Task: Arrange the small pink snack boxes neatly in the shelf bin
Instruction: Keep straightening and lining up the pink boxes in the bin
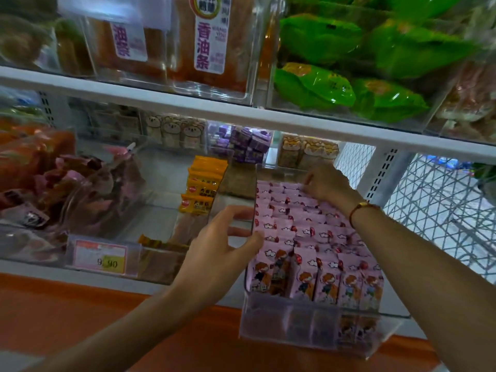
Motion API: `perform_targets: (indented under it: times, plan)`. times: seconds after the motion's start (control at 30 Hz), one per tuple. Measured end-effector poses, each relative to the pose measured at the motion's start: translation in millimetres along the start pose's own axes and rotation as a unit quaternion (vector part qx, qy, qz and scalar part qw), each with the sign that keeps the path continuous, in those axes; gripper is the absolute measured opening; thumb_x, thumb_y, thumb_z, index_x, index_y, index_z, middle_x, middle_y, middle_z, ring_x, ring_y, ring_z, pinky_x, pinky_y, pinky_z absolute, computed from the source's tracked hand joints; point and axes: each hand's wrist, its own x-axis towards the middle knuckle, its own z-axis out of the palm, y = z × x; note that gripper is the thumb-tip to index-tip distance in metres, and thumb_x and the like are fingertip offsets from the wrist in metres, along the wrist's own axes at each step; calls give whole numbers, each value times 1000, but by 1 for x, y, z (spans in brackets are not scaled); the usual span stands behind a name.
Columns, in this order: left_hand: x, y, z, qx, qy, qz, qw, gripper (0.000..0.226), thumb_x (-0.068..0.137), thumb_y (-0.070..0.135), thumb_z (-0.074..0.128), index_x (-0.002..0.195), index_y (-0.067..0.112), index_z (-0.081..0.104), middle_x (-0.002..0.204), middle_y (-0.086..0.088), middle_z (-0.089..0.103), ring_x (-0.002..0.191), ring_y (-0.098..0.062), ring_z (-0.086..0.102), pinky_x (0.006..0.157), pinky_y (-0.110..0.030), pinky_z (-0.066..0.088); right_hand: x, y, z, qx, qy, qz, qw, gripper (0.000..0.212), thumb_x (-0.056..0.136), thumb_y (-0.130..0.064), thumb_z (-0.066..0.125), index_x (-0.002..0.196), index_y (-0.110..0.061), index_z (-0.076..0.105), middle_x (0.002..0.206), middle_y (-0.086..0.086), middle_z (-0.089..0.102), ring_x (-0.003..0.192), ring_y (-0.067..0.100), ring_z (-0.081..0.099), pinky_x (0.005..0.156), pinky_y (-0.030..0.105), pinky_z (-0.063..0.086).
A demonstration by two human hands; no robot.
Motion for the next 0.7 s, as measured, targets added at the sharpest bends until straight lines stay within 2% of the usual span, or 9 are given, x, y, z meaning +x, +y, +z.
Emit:
perform_targets:
  times: [0.07,0.2,0.3,0.43,0.5,0.57,0.63,0.7]
  plan:
    - [1,-1,-1,-1,-2,0,1000,31,81,48,60,110,49,49,111,28,59,98,16,56,77,-18,53,0,-1,2,39,22,14,999,14,86,-17,67,97,-9,68,118,11,58,99,24,57,75,27,42]
    - [2,-1,-2,1,-8,2,1000,30,83,44,63,108,49,48,108,31,57,96,17,55,75,-13,49,-7,0,3,150,118,30,981,8,92,-10,56,90,-9,64,96,4,59,85,17,51,72,26,38]
    - [2,1,-2,4,-5,1,1000,32,82,44,63,110,47,49,109,30,57,96,16,55,82,-20,52,-13,0,-4,252,181,55,949,8,95,-11,52,95,-7,59,98,7,60,88,20,55,73,24,38]
    - [2,3,-3,14,-11,-7,1000,36,85,45,63,119,38,51,114,25,58,101,10,57,91,-30,53,-32,-4,-14,389,277,130,869,13,95,-15,51,103,-6,57,106,10,64,91,21,58,73,23,39]
    - [2,6,-4,25,-10,-11,1000,41,86,48,61,123,34,49,118,21,58,103,7,56,93,-29,51,-49,-7,-18,475,291,160,815,7,95,-14,53,100,-10,54,102,6,62,94,23,59,84,35,49]
    - [1,11,-5,36,14,-7,999,45,87,49,58,127,32,47,122,17,56,104,4,54,92,-28,49,-70,-10,-24,550,294,184,760,4,94,-12,55,96,-13,51,94,-1,59,94,23,60,88,42,53]
    - [-2,20,-6,45,54,28,997,45,88,48,57,129,33,45,120,18,53,106,1,53,91,-29,49,-94,-10,-31,600,282,193,724,6,96,-12,53,98,-16,50,95,-2,56,91,19,61,84,38,55]
    - [-7,32,-5,50,73,94,992,43,84,51,57,123,41,42,115,27,49,109,4,51,90,-23,47,-119,-10,-38,624,253,186,716,7,96,-13,53,102,-17,51,99,0,57,83,12,63,71,25,57]
